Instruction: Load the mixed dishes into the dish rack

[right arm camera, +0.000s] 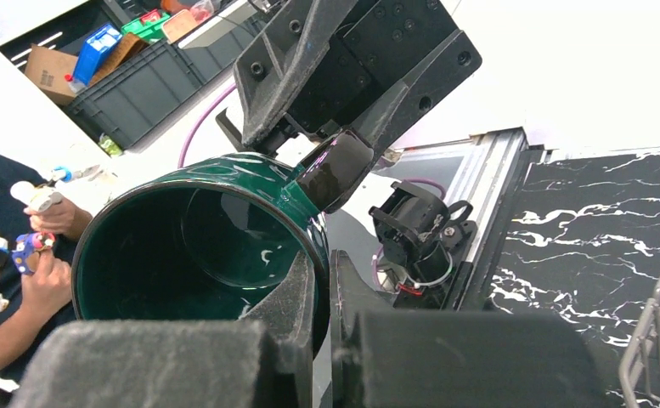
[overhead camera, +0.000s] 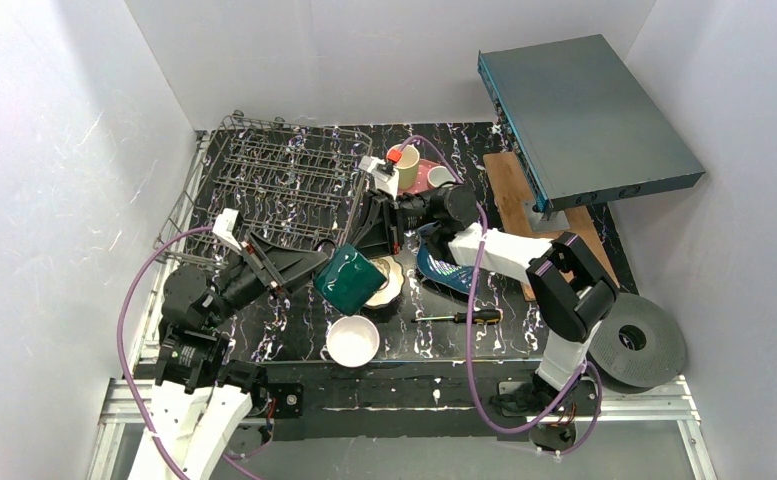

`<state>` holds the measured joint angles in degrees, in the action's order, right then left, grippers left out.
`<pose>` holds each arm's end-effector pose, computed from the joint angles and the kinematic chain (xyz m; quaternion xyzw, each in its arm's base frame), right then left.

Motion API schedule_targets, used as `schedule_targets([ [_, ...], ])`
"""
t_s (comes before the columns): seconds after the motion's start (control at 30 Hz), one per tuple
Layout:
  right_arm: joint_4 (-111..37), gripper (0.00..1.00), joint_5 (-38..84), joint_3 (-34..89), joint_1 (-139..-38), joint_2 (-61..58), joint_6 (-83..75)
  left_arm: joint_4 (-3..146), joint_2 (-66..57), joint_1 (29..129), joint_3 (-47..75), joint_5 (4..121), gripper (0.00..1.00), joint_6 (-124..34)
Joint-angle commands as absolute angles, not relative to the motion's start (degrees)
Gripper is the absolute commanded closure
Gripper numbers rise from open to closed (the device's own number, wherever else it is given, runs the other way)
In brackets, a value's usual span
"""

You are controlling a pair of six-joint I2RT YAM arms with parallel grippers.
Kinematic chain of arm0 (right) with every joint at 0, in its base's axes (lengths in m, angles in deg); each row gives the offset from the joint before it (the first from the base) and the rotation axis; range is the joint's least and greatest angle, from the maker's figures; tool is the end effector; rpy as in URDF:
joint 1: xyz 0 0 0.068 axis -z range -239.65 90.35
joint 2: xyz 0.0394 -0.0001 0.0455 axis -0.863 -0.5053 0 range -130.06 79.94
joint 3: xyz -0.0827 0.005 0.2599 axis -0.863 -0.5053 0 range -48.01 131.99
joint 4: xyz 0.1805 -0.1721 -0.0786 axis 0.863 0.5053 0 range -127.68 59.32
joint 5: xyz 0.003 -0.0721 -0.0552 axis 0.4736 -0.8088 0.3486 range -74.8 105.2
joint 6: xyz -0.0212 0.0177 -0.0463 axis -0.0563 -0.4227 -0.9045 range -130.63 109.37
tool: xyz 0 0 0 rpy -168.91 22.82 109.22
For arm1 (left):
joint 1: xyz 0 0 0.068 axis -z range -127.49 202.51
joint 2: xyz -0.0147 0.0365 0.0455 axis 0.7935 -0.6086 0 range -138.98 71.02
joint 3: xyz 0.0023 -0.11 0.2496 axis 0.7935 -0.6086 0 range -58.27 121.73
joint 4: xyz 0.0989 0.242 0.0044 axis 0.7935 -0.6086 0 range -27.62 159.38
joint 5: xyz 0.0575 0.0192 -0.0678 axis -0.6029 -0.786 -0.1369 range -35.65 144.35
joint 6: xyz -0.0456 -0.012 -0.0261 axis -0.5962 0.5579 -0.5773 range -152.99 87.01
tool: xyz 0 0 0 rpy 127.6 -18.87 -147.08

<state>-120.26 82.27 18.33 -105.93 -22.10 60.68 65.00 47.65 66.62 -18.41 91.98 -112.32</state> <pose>0.2314 0.2895 0.3416 -0.4353 0.4103 0.7682 0.2281 0.0873 -0.0444 0.3666 -0.1094 0.6363 -0.6750 0.3571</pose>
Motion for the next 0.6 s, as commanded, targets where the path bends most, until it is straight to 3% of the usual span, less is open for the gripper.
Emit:
schedule_targets([
  [0.0,-118.5,0.99,77.7,19.6,-106.3,-19.4,57.0,69.0,47.2,66.8,-17.5,92.2,0.59,-112.4],
  [0.23,-118.7,0.99,69.9,17.7,-108.2,-19.8,56.6,74.9,49.7,66.9,-21.5,85.8,0.68,-114.7],
  [0.43,-118.4,0.99,69.4,18.1,-108.9,-20.8,56.7,81.3,46.7,66.9,-23.4,86.9,0.79,-117.7],
  [0.47,-118.4,0.99,69.3,17.9,-108.9,-20.8,56.6,81.2,46.5,66.8,-23.3,86.6,0.83,-117.5],
  [0.5,-118.6,0.99,69.2,17.7,-108.9,-20.9,56.7,81.1,46.5,66.9,-23.0,86.0,0.97,-116.9],
  [0.57,-118.5,0.99,68.8,16.9,-109.0,-20.7,56.5,78.3,46.7,66.9,-21.9,84.8,1.0,-115.5],
])
